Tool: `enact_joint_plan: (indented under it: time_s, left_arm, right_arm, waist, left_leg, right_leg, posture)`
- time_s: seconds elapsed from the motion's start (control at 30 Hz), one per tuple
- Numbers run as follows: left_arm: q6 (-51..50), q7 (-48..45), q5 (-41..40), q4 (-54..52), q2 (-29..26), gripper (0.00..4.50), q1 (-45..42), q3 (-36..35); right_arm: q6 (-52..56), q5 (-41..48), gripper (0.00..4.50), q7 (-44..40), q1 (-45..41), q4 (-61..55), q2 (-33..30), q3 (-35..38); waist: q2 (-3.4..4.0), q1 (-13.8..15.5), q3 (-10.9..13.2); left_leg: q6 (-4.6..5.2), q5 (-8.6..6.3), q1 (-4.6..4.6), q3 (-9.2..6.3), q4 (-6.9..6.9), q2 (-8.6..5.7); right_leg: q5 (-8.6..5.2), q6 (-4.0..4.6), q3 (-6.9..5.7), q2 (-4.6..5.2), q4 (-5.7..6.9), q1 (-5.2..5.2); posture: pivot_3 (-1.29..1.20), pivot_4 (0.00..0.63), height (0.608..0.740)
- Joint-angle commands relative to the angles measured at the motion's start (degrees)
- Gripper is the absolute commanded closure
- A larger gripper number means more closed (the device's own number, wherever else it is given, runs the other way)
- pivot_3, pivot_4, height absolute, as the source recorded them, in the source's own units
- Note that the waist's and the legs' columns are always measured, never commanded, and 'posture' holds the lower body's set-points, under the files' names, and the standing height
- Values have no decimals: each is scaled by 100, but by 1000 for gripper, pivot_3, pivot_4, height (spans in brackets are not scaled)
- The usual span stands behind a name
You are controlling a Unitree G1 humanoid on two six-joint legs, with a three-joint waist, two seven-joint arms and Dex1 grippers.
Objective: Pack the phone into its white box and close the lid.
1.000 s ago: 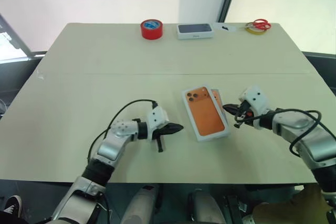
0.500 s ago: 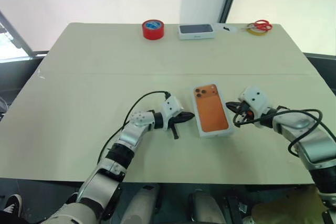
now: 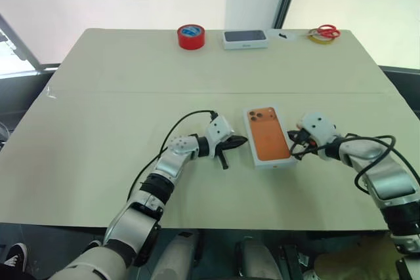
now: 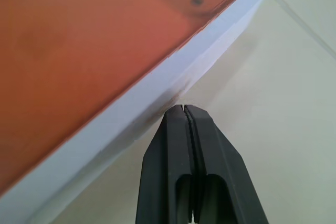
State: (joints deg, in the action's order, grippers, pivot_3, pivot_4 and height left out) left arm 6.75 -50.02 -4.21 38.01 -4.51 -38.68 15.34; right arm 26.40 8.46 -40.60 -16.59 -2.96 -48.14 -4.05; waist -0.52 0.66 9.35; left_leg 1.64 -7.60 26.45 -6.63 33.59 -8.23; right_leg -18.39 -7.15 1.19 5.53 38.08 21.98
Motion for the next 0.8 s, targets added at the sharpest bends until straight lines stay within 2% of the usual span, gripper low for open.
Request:
enact_joint_plan:
  time_s: [0.03,0.17,0.3,0.4,0.5,0.63,0.7,0.8]
  left_arm:
    - [39,33,-123,-404,0,4500,-103,-197]
    - [-246,141,-450,-705,209,4500,-359,-493]
    - [-240,327,-222,-383,472,4500,-640,-386]
    - [-301,400,77,111,592,4500,-764,-178]
    - [-233,623,581,634,531,4500,-843,111]
    - [-282,549,704,860,429,4500,-821,173]
    - [-428,244,472,833,392,4500,-797,36]
    - [-606,-4,197,607,312,3561,-747,-170]
  right_arm:
    - [-260,-62,4472,46,-294,91,-35,352]
    - [-365,703,4472,-218,-674,-105,223,998]
    - [-54,1336,4472,-698,-571,-484,332,1179]
    - [-367,735,4472,-928,-104,-635,83,578]
    - [-638,-149,4472,-644,156,-488,-56,13]
    - [-715,-675,4472,-595,385,-277,-222,-291]
    - [-600,-453,4472,-766,394,-314,-194,-180]
    - [-243,160,3565,-1083,288,-444,-75,131]
  waist:
    - [0,-21,0]
    - [0,-15,1]
    - [-2,14,1]
    - [-3,12,0]
    - [-2,-2,1]
    - [1,-3,-12]
    - [-7,-1,-16]
    - [-8,1,-17]
  left_leg:
    - [0,0,-1,0,0,0]
    - [-1,0,1,0,1,1]
    - [9,-7,1,-9,24,0]
    - [18,-14,-4,-10,33,-6]
    - [20,-15,-6,-8,36,-11]
    - [7,-23,-22,-9,36,-10]
    - [8,-27,-34,-9,35,-10]
    - [11,-28,-34,-10,37,-10]
  right_leg:
    - [0,0,0,0,2,0]
    - [0,0,0,-1,5,2]
    - [-3,-5,-14,-2,1,-16]
    - [-3,-6,-17,1,-7,-32]
    - [-4,-8,-15,3,-6,-32]
    - [-6,-12,-14,4,-2,-47]
    - [-9,-15,-15,4,-8,-62]
    - [-9,-15,-18,4,-9,-64]
  posture:
    - [0,150,740]
    - [0,150,740]
    - [0,150,740]
    - [0,150,740]
    - [0,150,740]
    - [0,150,740]
    - [0,150,740]
    - [0,150,740]
